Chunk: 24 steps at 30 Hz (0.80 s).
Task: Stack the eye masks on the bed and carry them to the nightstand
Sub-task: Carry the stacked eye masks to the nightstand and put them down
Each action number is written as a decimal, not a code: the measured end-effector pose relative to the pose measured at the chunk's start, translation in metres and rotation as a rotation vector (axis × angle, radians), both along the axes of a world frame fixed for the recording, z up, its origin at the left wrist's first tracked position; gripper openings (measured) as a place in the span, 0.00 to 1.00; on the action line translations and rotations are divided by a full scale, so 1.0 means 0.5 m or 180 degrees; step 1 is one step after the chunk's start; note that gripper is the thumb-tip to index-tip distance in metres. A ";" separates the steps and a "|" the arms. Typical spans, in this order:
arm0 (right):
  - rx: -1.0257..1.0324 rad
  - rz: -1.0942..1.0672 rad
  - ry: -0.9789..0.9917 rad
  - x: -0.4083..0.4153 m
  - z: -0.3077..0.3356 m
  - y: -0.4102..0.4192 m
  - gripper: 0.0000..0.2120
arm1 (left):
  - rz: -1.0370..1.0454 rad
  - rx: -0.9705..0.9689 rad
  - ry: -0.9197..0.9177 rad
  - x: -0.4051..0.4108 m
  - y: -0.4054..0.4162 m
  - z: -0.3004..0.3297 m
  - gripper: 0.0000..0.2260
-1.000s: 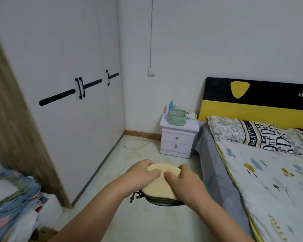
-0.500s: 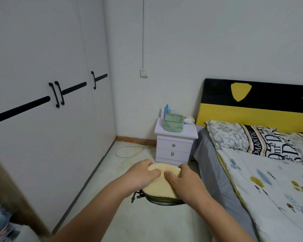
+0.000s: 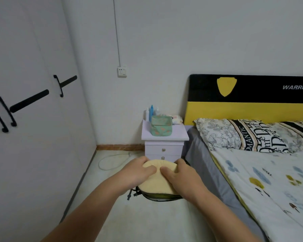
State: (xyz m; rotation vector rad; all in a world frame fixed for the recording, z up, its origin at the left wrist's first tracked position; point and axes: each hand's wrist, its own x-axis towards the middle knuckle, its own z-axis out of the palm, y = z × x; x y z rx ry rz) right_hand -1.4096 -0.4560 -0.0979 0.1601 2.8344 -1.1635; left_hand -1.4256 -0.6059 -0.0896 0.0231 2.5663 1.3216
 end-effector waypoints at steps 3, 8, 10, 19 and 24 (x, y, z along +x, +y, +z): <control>0.0007 0.0022 -0.0040 -0.068 -0.010 0.005 0.21 | -0.0021 -0.0019 -0.0028 -0.071 0.003 -0.016 0.05; 0.0060 0.0089 -0.0113 -0.201 -0.028 0.039 0.21 | 0.0036 -0.0032 -0.0122 -0.202 0.038 -0.039 0.09; 0.0108 0.0099 -0.0077 -0.260 -0.029 0.062 0.23 | 0.0053 -0.0027 -0.0141 -0.260 0.060 -0.042 0.09; 0.0203 0.0249 -0.0094 -0.508 -0.022 0.136 0.22 | 0.0254 0.0067 -0.0106 -0.491 0.133 -0.044 0.07; 0.0167 0.0286 -0.0187 -0.621 -0.039 0.140 0.22 | 0.0282 0.0022 -0.0216 -0.607 0.136 -0.061 0.13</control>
